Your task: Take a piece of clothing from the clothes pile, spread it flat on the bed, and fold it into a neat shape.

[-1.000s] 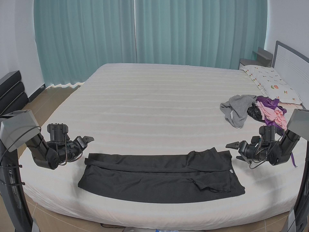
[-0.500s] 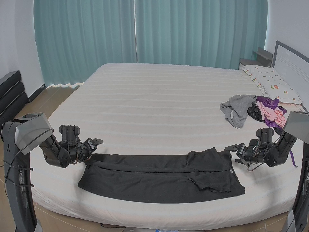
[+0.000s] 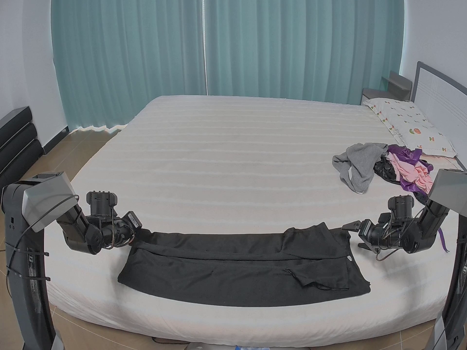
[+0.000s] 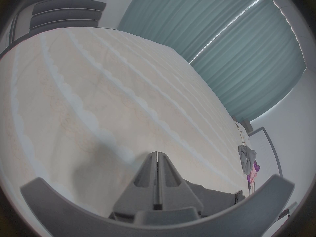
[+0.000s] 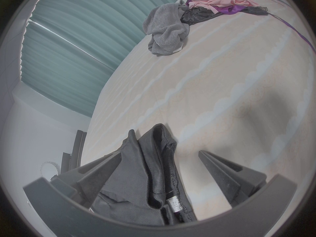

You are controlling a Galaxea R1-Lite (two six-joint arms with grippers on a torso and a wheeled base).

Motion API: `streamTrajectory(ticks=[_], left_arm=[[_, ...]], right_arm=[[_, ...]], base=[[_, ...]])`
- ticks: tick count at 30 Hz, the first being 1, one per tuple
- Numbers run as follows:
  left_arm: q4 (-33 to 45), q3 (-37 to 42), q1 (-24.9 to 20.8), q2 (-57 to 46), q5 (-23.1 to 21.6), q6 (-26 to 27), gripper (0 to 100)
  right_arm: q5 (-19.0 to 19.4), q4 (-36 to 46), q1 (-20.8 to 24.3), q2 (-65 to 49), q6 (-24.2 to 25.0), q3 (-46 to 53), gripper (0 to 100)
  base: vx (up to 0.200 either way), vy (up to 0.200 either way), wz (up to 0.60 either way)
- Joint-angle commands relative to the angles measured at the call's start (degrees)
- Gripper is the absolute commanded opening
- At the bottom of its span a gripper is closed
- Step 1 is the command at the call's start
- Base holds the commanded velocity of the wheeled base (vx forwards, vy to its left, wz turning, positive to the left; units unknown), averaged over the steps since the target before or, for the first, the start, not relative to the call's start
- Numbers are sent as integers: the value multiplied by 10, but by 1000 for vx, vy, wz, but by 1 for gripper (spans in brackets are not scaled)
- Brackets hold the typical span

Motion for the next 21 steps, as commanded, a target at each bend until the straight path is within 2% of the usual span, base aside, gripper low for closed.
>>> streamTrajectory(ticks=[1, 8, 13, 21], left_arm=[[-1, 1, 6, -4, 0, -1, 0], [-4, 1, 14, -12, 2, -4, 0], [-6, -2, 19, -16, 1, -31, 0], [-7, -7, 22, -10, 0, -35, 0]], right_arm=[[-1, -1, 0, 1, 0, -1, 100], [0, 0, 1, 2, 0, -7, 100], [0, 3, 3, 12, 2, -20, 100], [-2, 34, 12, 25, 23, -59, 100]], base=[[0, 0, 0], [0, 0, 0], [0, 0, 0], [0, 0, 0]])
